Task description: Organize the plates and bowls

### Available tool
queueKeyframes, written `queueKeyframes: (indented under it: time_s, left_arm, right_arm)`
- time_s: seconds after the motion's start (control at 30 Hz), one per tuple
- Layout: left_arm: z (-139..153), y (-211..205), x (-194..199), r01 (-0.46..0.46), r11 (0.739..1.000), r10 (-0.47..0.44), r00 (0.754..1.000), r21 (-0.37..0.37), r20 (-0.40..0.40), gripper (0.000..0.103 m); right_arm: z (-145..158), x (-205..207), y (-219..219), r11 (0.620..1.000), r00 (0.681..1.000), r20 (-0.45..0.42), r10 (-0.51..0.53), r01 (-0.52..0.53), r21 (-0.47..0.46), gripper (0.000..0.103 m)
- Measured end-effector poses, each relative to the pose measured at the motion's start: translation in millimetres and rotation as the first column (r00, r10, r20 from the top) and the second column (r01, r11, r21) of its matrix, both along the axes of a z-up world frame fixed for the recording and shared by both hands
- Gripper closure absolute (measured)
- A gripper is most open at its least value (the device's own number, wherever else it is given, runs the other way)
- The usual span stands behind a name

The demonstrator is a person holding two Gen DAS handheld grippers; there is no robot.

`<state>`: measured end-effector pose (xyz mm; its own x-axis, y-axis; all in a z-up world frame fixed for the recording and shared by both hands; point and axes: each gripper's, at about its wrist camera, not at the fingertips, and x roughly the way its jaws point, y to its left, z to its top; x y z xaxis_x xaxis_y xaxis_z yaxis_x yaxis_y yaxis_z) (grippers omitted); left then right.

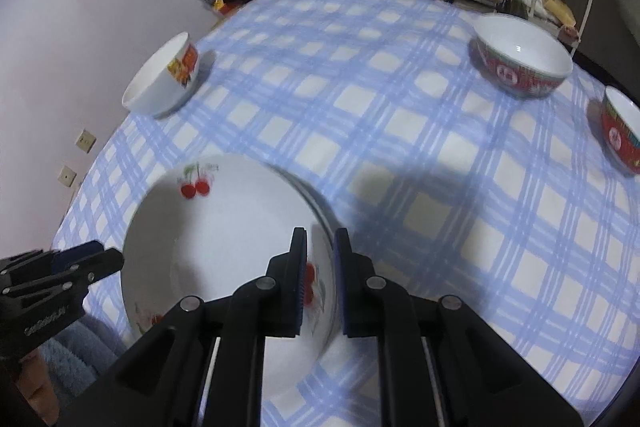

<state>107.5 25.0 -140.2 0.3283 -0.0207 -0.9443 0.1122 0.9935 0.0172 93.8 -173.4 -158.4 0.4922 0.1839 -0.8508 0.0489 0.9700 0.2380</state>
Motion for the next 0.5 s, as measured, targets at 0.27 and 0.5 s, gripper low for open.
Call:
queueKeyframes:
  time_s: [0.27,0.5]
  left_arm:
    - [28.0,30.3,32.2,-0.093,0.995,0.094,0.993,-0.017,0.069,0.033]
    - [50.7,59.9,69.7,-0.186,0.982,0.175,0.963,0.038,0.204,0.032]
  right_arm:
    - [26.2,30.2,20.8,0.996,0.993,0.078,0.085,-0.082,-0.036,0.054]
    - [42.5,68.4,51.3,0.983,0.97,0.167,0.176,-0.165,-0.076,0.011]
